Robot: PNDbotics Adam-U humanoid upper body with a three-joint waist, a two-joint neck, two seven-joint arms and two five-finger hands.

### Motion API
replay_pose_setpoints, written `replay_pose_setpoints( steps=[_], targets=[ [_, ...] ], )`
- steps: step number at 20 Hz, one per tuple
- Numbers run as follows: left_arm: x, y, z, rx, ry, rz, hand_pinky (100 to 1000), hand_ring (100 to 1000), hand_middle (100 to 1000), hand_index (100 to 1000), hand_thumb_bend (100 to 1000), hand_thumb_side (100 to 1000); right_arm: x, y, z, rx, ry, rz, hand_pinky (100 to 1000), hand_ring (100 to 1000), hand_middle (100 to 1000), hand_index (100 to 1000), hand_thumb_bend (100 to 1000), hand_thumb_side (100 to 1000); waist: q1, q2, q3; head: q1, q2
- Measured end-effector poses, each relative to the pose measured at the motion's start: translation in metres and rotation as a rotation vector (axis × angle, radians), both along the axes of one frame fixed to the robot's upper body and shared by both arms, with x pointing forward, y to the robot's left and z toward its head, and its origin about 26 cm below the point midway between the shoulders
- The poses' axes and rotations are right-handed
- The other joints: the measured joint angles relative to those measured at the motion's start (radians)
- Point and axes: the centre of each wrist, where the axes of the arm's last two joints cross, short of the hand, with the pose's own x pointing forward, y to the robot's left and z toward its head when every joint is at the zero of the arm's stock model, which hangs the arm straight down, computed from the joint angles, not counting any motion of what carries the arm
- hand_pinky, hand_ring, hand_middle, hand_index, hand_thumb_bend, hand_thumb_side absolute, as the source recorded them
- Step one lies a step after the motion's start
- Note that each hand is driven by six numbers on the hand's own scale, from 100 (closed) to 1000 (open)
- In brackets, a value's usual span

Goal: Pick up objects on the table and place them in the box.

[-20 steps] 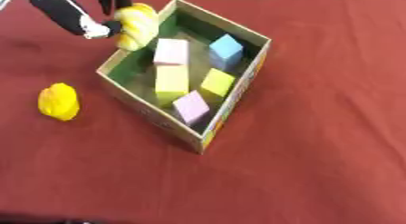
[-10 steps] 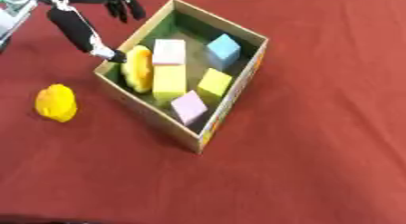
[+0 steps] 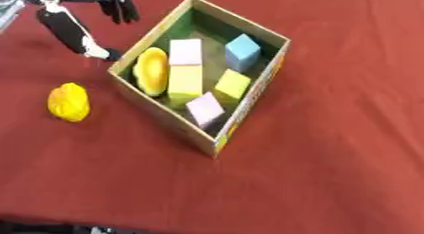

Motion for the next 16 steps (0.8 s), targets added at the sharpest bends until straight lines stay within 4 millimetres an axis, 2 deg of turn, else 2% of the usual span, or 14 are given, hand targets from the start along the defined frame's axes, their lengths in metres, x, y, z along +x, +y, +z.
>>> replay_pose_setpoints(
  steps=[3,7,8,11,16],
  targets=[
    [-0.013,0.014,-0.005,-0.004,-0.023,0.024,782,719,697,828,455,234,-0.001,-0.002,-0.002,0.004,0.001,-0.010,808,801,619,797,100,578,0.002,0.000,0.014,-0.012,0.002],
    [-0.033,0.030,-0.005,-0.004,-0.049,0.044,782,719,697,828,455,234,-0.001,-0.002,-0.002,0.005,0.001,-0.012,808,801,619,797,100,578,0.001,0.000,0.008,-0.012,0.006],
    [-0.038,0.032,-0.005,-0.003,-0.052,0.044,802,752,742,855,490,300,-0.001,-0.002,-0.002,0.005,0.001,-0.012,808,800,618,796,100,579,0.001,0.000,0.006,-0.012,0.007],
    [-0.053,0.041,-0.010,0.025,-0.030,0.057,811,760,760,857,495,325,-0.001,-0.002,-0.002,0.006,-0.001,-0.013,808,800,618,796,100,579,-0.005,0.000,0.020,-0.018,0.008],
    [-0.079,0.051,-0.027,0.078,0.048,0.085,838,803,821,892,511,365,0.000,-0.001,0.000,0.010,-0.008,-0.011,808,800,617,796,100,580,-0.008,0.006,0.007,-0.015,0.007]
  ],
)
